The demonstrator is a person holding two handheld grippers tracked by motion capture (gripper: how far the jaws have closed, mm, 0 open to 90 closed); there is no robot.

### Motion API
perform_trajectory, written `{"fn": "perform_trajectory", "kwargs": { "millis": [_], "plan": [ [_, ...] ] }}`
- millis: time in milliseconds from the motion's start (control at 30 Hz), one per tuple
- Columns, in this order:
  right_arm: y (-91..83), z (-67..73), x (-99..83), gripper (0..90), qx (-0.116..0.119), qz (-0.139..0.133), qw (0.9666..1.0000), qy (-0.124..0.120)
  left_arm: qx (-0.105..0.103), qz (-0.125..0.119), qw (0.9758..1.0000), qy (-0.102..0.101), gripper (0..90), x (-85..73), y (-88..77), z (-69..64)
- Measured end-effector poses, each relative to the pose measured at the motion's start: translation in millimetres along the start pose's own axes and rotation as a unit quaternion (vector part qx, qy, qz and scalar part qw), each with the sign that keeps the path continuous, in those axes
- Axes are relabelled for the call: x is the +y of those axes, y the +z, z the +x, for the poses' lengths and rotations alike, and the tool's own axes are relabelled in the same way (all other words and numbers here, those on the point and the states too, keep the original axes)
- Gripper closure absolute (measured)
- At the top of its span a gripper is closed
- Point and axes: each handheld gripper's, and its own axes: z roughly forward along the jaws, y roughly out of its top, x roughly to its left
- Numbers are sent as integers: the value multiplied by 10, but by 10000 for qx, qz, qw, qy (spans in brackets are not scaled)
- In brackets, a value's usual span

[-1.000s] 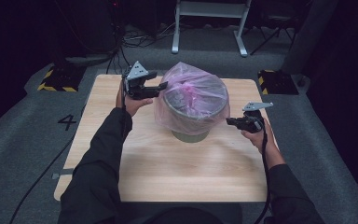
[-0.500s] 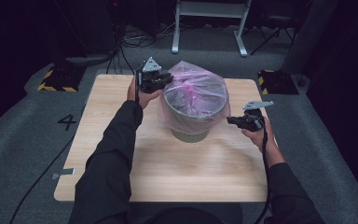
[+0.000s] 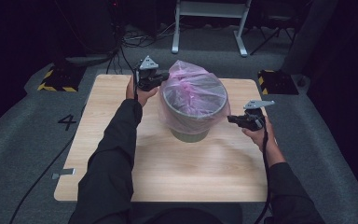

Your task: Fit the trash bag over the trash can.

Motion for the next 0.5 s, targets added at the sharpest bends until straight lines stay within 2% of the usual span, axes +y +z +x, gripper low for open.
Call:
{"fn": "perform_trajectory", "kwargs": {
  "millis": [100, 167, 300, 367, 467, 500],
  "plan": [
    [-7, 0, 8, 900, -23, -18, 10000, -4, 20, -4, 9999, -120, 900, -30, 18, 27],
    [-8, -1, 10, 900, -36, -22, 10000, -8, 96, 115, 9998, -157, 900, -67, 60, 57],
    [-2, 0, 8, 900, -9, -22, 10000, -13, 117, 295, 9992, -231, 900, -133, 137, 91],
    [4, -5, 9, 900, -15, -10, 10000, -12, 54, 368, 9988, -309, 900, -172, 177, 108],
    [11, -15, 6, 900, 7, 2, 10000, -14, -14, 593, 9977, -331, 900, -244, 262, 105],
    [15, -14, 3, 900, 13, 12, 10000, -4, 53, 708, 9969, -350, 900, -275, 298, 110]
  ]
}}
